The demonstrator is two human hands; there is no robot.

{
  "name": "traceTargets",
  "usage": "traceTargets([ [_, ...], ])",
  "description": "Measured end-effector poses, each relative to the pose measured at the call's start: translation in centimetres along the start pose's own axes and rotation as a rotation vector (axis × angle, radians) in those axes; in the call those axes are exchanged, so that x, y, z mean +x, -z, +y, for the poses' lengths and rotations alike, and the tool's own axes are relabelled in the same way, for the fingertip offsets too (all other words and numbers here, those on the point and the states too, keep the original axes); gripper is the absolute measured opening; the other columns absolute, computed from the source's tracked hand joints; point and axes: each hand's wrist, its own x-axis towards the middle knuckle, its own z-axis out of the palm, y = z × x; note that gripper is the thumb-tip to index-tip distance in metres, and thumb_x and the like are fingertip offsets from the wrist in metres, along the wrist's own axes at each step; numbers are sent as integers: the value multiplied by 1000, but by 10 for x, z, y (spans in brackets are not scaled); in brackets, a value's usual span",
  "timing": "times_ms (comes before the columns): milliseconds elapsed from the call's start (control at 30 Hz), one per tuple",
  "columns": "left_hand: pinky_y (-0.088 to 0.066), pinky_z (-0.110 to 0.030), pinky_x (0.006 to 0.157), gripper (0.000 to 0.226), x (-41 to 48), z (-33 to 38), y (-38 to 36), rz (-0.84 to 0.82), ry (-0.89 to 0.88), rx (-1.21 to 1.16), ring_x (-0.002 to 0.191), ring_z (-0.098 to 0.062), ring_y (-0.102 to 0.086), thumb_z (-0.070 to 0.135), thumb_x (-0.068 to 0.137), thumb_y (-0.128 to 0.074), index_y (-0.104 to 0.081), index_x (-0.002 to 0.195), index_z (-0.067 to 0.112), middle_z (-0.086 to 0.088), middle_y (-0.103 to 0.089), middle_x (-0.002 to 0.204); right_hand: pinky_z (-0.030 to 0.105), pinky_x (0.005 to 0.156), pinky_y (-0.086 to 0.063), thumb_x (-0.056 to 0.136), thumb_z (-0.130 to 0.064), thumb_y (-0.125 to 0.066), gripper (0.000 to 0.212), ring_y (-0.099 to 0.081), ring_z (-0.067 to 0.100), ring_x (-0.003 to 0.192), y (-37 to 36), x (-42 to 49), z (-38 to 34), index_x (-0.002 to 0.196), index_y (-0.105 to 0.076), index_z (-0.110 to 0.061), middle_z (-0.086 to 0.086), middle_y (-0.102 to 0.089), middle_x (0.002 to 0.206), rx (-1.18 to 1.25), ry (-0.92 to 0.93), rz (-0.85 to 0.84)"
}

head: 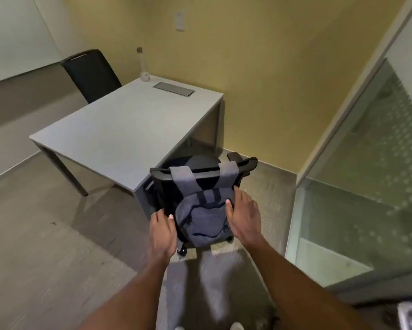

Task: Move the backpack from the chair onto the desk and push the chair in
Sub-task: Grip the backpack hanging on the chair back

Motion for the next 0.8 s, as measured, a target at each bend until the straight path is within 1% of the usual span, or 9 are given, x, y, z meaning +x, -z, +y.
traceTargets([
  [33,-51,-49,106,39,-4,-3,-3,-28,34,-57,121,-36,-60,31,110,-40,-50,140,9,-16,-56,136,44,109,-50,106,-44,-34,56,-60,26,125,-4,-6,1,154,-39,-15,7,-60,142,25,-24,-43],
  [100,-52,-49,102,37,-10,-9,-8,-90,62,-65,117,-33,-61,35,110,-38,-51,137,12,-13,-55,135,44,110,-49,107,-45,-36,56,-58,27,128,-16,-14,3,153,-39,-15,8,-58,145,59,-52,-91],
  [233,-49,-47,103,37,-12,-11,-14,-189,65,-66,114,-24,-57,34,111,-39,-50,140,13,-11,-55,139,45,113,-46,107,-40,-44,56,-55,30,133,-35,-21,4,154,-40,-11,11,-55,147,112,-106,-199],
  [333,-48,-44,102,38,-6,-4,-15,-227,46,-67,120,-31,-60,31,110,-42,-49,142,13,-12,-54,142,47,115,-45,105,-38,-49,59,-51,31,138,-41,-19,1,156,-37,-10,12,-51,152,173,-126,-244],
  [400,-48,-42,101,38,1,1,-14,-251,8,-61,123,-31,-60,31,109,-45,-49,143,13,-10,-53,142,48,114,-45,104,-37,-52,59,-51,30,137,-41,-15,-1,155,-38,-12,11,-51,152,204,-137,-244],
  [467,-50,-45,106,38,11,4,-15,-271,-40,-54,127,-31,-59,30,107,-50,-48,142,13,-9,-53,141,48,113,-47,102,-37,-55,57,-53,30,135,-39,-9,-1,152,-41,-14,10,-52,150,222,-160,-219],
  [533,-49,-47,113,43,24,6,-19,-292,-70,-59,131,-31,-57,30,104,-56,-47,143,13,-10,-53,143,49,111,-48,100,-38,-58,55,-54,29,133,-39,0,1,149,-43,-17,9,-54,146,226,-182,-186],
  [633,-47,-51,117,54,39,12,-22,-319,-93,-31,135,-31,-54,33,98,-65,-45,144,13,-12,-53,146,48,108,-49,97,-39,-63,56,-55,31,130,-38,13,11,145,-45,-16,10,-54,141,227,-205,-203],
  [800,-46,-53,118,73,62,19,-34,-371,-115,-49,139,-29,-52,41,86,-74,-41,147,20,-9,-52,150,44,111,-43,92,-33,-76,74,-50,34,137,-37,36,25,152,-40,-9,16,-51,150,271,-188,-239],
])
